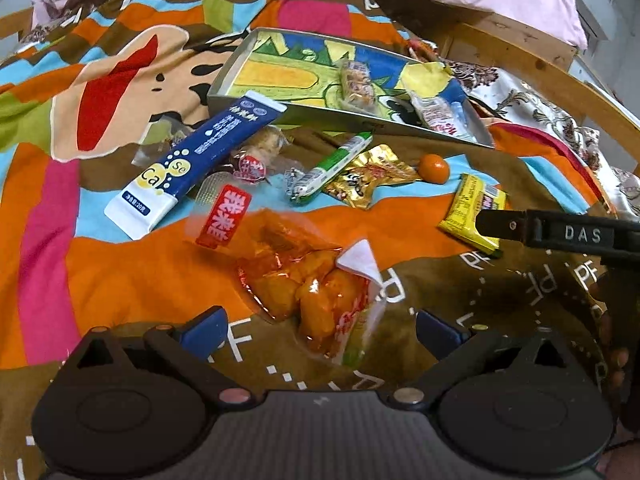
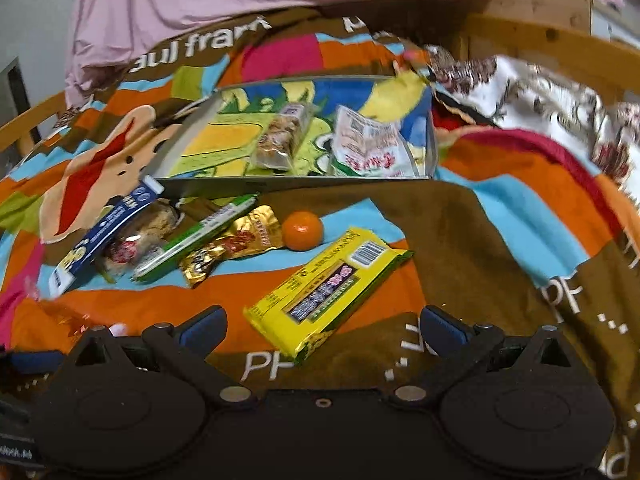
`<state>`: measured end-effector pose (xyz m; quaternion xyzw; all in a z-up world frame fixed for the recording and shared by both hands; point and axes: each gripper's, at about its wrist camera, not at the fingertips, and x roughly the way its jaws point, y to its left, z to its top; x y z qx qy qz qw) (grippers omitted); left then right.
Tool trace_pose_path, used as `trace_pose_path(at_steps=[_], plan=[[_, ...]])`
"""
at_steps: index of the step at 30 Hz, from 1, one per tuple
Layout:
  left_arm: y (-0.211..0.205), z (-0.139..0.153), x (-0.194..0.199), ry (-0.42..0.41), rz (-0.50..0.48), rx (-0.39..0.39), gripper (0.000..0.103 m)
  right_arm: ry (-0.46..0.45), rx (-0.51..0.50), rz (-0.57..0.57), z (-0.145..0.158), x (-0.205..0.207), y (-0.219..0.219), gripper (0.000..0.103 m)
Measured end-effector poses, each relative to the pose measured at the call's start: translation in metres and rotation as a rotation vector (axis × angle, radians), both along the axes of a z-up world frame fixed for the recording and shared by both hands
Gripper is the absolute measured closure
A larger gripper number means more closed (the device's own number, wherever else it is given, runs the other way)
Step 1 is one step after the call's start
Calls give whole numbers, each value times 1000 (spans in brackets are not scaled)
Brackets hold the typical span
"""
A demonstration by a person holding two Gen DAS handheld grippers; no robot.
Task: Organize snacks
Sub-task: 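Move the right tool to the yellow bar box while the left tool approaches the orange spicy bag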
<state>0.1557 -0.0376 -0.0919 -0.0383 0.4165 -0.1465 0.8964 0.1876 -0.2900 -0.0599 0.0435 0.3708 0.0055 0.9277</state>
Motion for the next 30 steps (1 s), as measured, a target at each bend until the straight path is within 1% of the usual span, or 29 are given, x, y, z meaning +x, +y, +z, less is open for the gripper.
trace_pose_path(at_steps=[5, 7, 9, 10, 12, 13, 16, 18, 22, 23, 26, 30], plan=[[1, -2, 7, -9, 27, -21, 1, 5, 56, -38, -8, 20, -7, 1], [1, -2, 10, -26, 37, -19, 5, -1, 70, -31, -10, 26, -6, 1], [0, -2, 12, -47, 64, 13, 14, -7, 62, -18, -13, 33, -3, 1], [-1, -2, 13, -52, 68, 24, 15, -6, 50, -14, -15, 35, -1, 1], [0, -3, 13, -57, 63, 13, 18, 2, 25, -9, -19, 39, 3, 1], [0, -4, 13, -60, 59, 10, 19, 6, 13, -9, -21, 40, 5, 2], [-2, -4, 10, -78, 42, 23, 24, 5, -33, -7, -22, 38, 9, 12], [-2, -4, 9, -83, 38, 19, 26, 4, -41, 1, -22, 36, 10, 17], [0, -3, 8, -89, 31, -4, 27, 2, -46, 20, -20, 31, 11, 27], [1, -3, 7, -91, 27, -8, 27, 1, -53, 31, -19, 29, 12, 32], [0, -3, 4, -99, 13, -11, 27, -5, -86, 69, -16, 21, 16, 40], [-3, -4, 3, -109, 4, -1, 27, -7, -125, 120, -11, 8, 22, 41]])
